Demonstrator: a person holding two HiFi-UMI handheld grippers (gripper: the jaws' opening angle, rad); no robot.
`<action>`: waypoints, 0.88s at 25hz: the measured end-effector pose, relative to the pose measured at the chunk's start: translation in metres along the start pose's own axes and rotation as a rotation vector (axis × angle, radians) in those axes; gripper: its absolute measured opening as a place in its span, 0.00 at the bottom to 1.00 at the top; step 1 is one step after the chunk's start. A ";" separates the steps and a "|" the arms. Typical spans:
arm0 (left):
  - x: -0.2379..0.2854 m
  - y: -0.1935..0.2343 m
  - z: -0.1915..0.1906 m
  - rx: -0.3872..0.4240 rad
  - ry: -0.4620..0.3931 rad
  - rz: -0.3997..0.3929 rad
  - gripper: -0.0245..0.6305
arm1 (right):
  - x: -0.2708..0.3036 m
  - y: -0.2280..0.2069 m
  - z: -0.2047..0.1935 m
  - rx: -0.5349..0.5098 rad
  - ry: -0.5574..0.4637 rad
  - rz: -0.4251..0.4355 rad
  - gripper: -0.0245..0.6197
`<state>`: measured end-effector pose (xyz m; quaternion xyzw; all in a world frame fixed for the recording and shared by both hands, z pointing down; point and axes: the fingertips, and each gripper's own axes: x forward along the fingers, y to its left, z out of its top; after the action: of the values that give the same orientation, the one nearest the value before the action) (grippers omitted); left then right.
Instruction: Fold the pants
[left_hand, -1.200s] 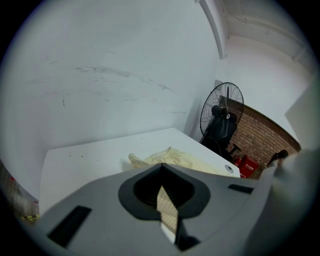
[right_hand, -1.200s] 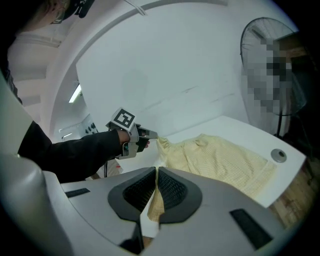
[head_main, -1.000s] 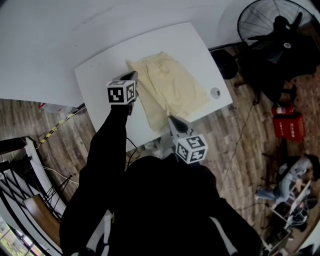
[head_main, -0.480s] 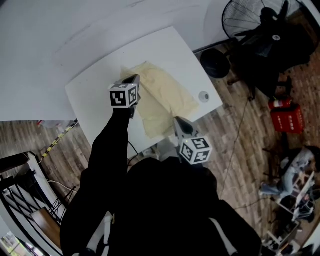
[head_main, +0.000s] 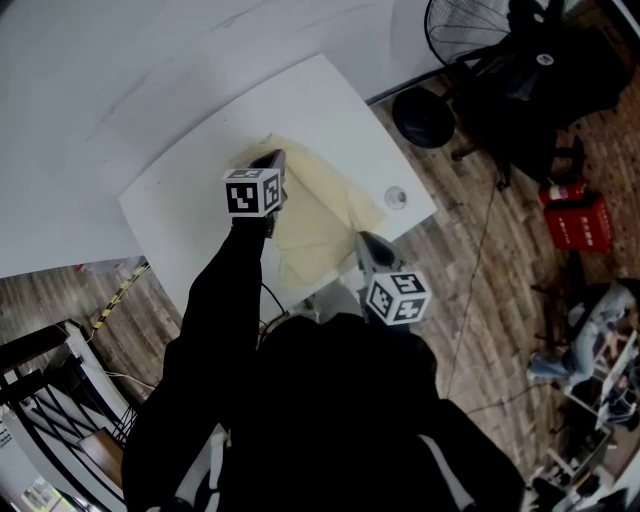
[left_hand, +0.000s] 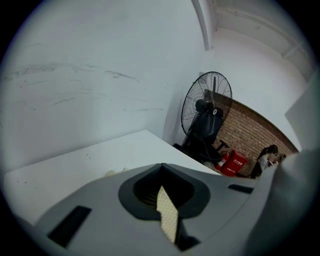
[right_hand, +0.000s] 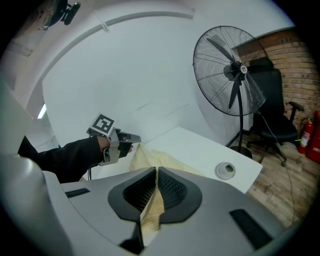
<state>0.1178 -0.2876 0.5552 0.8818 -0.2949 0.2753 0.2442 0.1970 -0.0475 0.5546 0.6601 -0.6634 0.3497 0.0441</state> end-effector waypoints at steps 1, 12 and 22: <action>0.005 -0.002 0.000 0.003 0.007 -0.001 0.04 | 0.001 -0.005 0.000 0.006 0.004 -0.010 0.06; 0.057 -0.016 -0.010 0.004 0.069 -0.022 0.04 | 0.024 -0.069 -0.020 0.068 0.104 -0.121 0.07; 0.087 -0.015 -0.022 -0.012 0.117 -0.021 0.04 | 0.047 -0.099 -0.038 0.094 0.178 -0.169 0.07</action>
<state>0.1786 -0.2975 0.6222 0.8657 -0.2728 0.3221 0.2692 0.2652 -0.0564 0.6476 0.6813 -0.5818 0.4326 0.1010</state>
